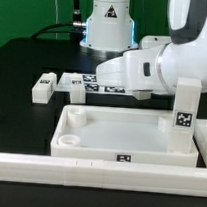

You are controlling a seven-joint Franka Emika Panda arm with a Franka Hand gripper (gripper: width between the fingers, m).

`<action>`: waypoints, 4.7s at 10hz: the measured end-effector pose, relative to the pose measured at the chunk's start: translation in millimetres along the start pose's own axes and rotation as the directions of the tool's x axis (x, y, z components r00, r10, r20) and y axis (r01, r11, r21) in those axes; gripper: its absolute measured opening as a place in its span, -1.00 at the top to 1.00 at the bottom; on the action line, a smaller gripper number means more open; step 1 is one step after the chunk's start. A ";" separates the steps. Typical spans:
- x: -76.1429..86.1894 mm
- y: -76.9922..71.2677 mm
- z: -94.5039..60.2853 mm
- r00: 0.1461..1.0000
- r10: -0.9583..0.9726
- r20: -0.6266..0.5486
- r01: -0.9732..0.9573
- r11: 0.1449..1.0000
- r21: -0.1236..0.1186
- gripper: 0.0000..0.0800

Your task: Assemble desk

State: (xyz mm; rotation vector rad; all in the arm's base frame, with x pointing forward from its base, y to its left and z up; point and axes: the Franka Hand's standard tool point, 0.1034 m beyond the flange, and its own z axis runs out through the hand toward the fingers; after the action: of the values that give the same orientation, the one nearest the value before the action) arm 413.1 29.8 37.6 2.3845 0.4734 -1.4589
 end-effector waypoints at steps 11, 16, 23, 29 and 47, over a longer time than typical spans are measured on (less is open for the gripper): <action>-5.5 -12.2 5.1 0.998 0.005 0.056 -0.007 0.999 0.032 -0.62; -5.3 -10.3 6.6 0.999 0.001 0.054 -0.004 0.998 0.056 -0.62; -11.1 -14.4 -4.9 0.992 -0.126 -0.012 0.126 0.984 0.125 -0.62; 6.3 -33.3 0.6 0.979 -0.173 -0.110 0.181 0.981 0.071 -0.62; 3.7 -9.5 5.6 0.986 -0.131 -0.104 0.147 0.977 0.156 0.27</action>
Offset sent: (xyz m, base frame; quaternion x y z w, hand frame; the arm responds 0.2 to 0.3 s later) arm 0.0000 0.0000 0.0000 0.0000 0.0000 0.0000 1.0000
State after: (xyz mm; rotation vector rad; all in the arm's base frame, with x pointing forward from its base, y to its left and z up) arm 406.1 36.4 31.1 2.6044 0.5745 -1.5025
